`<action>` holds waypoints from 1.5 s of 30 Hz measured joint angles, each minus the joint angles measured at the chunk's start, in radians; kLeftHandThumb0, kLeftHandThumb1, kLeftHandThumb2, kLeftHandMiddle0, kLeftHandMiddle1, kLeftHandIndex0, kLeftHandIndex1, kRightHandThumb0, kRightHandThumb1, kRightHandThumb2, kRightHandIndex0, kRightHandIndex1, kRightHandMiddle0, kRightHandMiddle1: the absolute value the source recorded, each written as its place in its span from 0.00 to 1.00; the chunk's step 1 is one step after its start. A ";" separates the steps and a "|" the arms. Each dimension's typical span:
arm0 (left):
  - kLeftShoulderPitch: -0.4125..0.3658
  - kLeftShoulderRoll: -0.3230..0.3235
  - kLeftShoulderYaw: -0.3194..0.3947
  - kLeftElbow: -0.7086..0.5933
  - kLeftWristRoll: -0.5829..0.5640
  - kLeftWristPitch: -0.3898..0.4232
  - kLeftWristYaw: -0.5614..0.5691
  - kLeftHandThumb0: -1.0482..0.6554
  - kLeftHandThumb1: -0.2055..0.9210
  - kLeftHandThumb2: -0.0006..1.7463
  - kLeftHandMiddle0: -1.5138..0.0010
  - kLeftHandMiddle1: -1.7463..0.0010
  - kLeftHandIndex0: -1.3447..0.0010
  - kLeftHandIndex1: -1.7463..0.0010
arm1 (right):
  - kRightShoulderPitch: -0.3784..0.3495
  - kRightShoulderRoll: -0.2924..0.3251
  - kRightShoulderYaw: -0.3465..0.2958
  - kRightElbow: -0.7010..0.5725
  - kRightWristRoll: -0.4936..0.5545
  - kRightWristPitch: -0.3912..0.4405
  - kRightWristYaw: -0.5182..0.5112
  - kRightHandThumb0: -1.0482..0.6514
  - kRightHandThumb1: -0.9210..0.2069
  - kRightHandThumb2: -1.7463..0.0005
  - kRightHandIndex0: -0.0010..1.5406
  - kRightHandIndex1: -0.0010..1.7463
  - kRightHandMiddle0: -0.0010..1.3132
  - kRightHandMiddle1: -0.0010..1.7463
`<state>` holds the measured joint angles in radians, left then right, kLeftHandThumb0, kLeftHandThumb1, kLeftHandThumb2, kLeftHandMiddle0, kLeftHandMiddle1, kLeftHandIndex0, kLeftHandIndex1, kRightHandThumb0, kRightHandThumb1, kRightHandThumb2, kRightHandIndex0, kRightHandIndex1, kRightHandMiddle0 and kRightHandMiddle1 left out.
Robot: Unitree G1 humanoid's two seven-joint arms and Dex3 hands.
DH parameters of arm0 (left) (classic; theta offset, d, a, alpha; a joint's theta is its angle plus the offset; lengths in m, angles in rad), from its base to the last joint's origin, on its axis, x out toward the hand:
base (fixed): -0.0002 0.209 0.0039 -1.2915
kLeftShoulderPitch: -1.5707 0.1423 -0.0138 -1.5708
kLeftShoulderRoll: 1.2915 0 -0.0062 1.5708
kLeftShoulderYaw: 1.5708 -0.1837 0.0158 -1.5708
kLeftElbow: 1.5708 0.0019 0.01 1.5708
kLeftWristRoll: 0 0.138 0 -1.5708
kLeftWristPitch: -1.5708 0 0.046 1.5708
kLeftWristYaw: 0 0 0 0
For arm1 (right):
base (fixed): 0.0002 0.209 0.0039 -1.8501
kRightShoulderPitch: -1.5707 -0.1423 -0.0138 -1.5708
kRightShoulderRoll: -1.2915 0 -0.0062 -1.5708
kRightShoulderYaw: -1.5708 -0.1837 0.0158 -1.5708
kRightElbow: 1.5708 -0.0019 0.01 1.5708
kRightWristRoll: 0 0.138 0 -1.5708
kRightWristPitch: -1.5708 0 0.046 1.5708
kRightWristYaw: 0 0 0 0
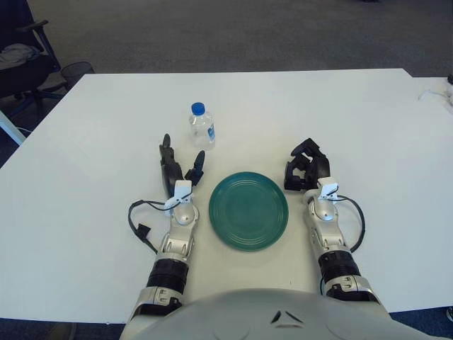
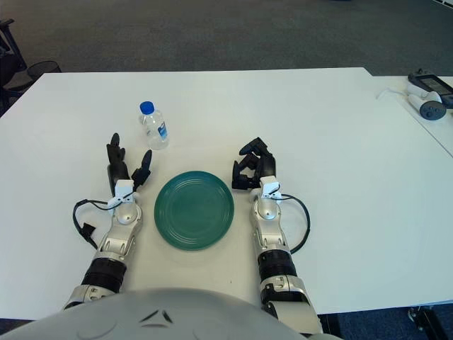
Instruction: Put the bottle into the plate.
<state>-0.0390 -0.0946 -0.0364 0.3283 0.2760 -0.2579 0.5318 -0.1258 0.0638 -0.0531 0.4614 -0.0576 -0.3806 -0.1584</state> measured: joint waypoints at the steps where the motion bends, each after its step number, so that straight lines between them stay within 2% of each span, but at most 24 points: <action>1: 0.000 0.002 -0.003 0.001 0.004 -0.001 -0.004 0.00 1.00 0.33 1.00 0.68 1.00 1.00 | 0.000 0.000 0.000 0.000 0.000 0.001 0.000 0.62 0.83 0.05 0.57 0.94 0.49 1.00; 3: -0.001 0.009 -0.007 0.006 0.007 -0.005 -0.012 0.00 1.00 0.34 0.99 0.79 1.00 1.00 | -0.001 0.000 0.000 0.000 0.000 0.002 0.000 0.62 0.83 0.05 0.57 0.94 0.49 1.00; 7: -0.006 0.020 -0.010 0.018 0.008 -0.019 -0.031 0.00 1.00 0.34 0.98 0.89 1.00 1.00 | -0.001 0.000 0.000 0.000 0.001 0.002 0.002 0.62 0.83 0.05 0.57 0.94 0.49 1.00; 12: -0.020 0.033 -0.007 0.037 0.004 -0.029 -0.056 0.00 1.00 0.32 0.99 0.94 1.00 1.00 | -0.001 0.000 -0.002 0.000 0.003 0.002 0.003 0.62 0.83 0.05 0.57 0.94 0.49 1.00; 16: -0.053 0.041 0.005 0.074 -0.013 -0.033 -0.079 0.00 1.00 0.27 1.00 0.97 1.00 1.00 | -0.001 0.000 -0.002 0.001 0.003 0.002 0.001 0.62 0.82 0.05 0.57 0.94 0.48 1.00; 23: -0.156 0.064 0.038 0.180 -0.067 -0.027 -0.135 0.00 1.00 0.23 1.00 0.99 1.00 1.00 | -0.003 0.000 -0.001 0.003 0.002 0.000 0.000 0.62 0.82 0.05 0.57 0.95 0.48 1.00; 29: -0.211 0.075 0.057 0.209 -0.101 0.031 -0.186 0.00 1.00 0.19 1.00 1.00 1.00 1.00 | -0.004 0.000 -0.001 0.008 0.002 -0.008 0.003 0.62 0.82 0.06 0.57 0.94 0.48 1.00; 34: -0.233 0.074 0.070 0.212 -0.122 0.070 -0.204 0.00 1.00 0.20 1.00 1.00 1.00 1.00 | -0.004 0.000 -0.001 0.012 0.003 -0.013 0.010 0.62 0.82 0.05 0.57 0.94 0.48 1.00; 45: -0.253 0.070 0.082 0.214 -0.146 0.093 -0.210 0.00 1.00 0.21 0.95 0.98 0.98 0.99 | -0.004 0.001 -0.001 0.010 -0.001 -0.011 -0.002 0.62 0.83 0.05 0.57 0.94 0.49 1.00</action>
<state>-0.2916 -0.0249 0.0459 0.5423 0.1297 -0.1650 0.3215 -0.1297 0.0650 -0.0543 0.4712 -0.0583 -0.3914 -0.1602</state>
